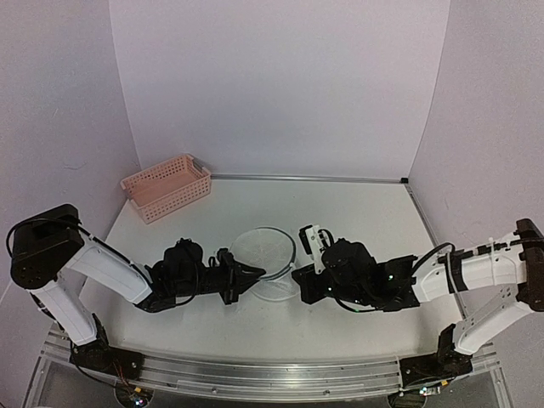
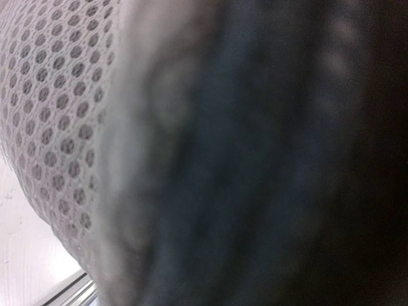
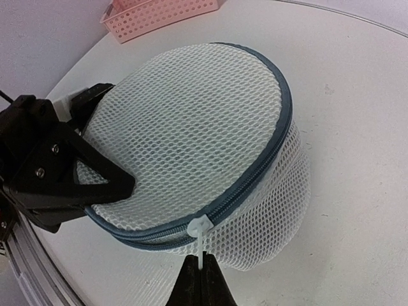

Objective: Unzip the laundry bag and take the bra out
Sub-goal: Unzip the zipper of the laundry bag.

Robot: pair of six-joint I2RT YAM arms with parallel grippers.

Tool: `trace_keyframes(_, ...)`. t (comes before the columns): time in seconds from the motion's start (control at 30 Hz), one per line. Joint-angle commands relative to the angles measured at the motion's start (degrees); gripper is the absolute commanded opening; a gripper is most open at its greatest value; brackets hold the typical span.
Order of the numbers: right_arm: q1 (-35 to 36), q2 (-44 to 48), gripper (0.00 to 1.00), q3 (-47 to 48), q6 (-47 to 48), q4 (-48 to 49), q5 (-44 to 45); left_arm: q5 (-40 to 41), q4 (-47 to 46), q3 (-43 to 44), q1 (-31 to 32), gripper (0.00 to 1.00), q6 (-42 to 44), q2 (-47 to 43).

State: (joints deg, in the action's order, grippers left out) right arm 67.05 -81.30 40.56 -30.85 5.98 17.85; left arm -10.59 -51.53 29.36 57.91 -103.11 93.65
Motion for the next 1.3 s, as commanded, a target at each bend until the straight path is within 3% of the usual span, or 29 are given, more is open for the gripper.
trace_keyframes(0.0,0.5,3.2,0.0,-1.8,6.2,2.8,-3.4,-6.8,-2.1,-1.8,-2.3,0.0,3.6,-3.2)
trace_keyframes(0.33,0.5,7.3,0.0,-6.3,20.5,3.1,-10.2,-27.5,2.2,-2.6,-9.3,0.0,14.8,-7.5)
trace_keyframes(0.5,0.4,9.8,0.0,-7.5,28.9,3.0,-10.6,-33.5,19.2,2.7,-10.8,0.0,27.0,-10.6)
trace_keyframes(0.63,-1.6,10.7,0.0,-7.5,34.3,2.6,-11.1,-37.4,26.6,5.0,-12.8,0.0,34.3,-12.7)
trace_keyframes(0.9,-6.7,11.3,0.0,-6.2,42.4,1.1,-18.0,-37.6,56.5,16.9,-13.1,0.0,56.5,-14.8)
trace_keyframes(1.07,-10.5,9.8,0.0,-5.2,45.7,1.0,-21.8,-38.0,64.3,21.5,-13.1,0.0,63.4,-15.7)
trace_keyframes(1.27,-14.2,5.8,0.0,-2.6,48.2,1.0,-23.0,-39.6,67.3,22.6,-13.1,0.0,67.8,-15.6)
